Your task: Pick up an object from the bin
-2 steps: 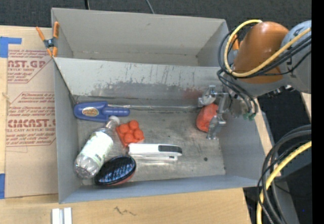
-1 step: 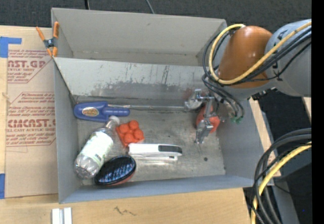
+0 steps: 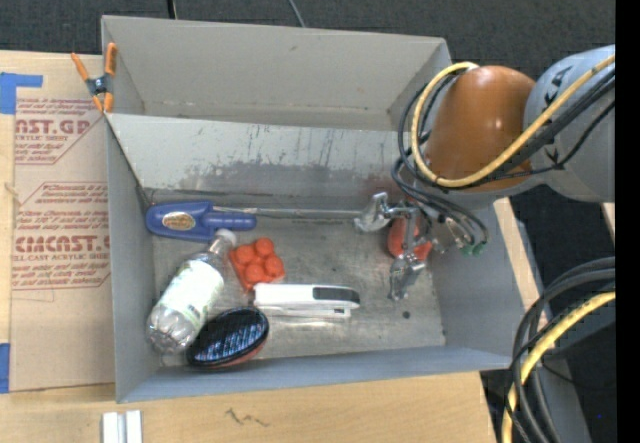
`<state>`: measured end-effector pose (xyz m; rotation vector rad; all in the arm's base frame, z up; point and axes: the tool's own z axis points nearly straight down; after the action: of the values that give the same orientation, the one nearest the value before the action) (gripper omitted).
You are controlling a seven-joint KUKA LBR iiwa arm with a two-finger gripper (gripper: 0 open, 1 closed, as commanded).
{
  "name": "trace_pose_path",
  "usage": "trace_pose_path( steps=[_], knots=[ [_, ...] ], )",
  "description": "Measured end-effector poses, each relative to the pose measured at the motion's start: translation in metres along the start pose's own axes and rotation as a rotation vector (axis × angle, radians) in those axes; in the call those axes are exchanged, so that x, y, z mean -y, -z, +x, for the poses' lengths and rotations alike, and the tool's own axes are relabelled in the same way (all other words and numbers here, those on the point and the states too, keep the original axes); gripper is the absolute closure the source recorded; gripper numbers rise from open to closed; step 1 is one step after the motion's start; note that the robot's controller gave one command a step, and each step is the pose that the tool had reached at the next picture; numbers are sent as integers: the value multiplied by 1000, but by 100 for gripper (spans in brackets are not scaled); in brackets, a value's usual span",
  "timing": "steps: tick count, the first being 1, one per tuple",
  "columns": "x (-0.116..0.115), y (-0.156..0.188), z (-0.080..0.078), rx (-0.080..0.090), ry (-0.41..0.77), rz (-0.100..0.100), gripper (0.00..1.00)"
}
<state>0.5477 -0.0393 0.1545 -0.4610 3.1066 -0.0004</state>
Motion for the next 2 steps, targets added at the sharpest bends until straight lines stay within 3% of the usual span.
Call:
trace_pose_path(
  steps=[1,2],
  knots=[
    [-16,-7,1,1,9,-1,0],
    [-19,-9,2,2,-56,-1,0]
  ],
)
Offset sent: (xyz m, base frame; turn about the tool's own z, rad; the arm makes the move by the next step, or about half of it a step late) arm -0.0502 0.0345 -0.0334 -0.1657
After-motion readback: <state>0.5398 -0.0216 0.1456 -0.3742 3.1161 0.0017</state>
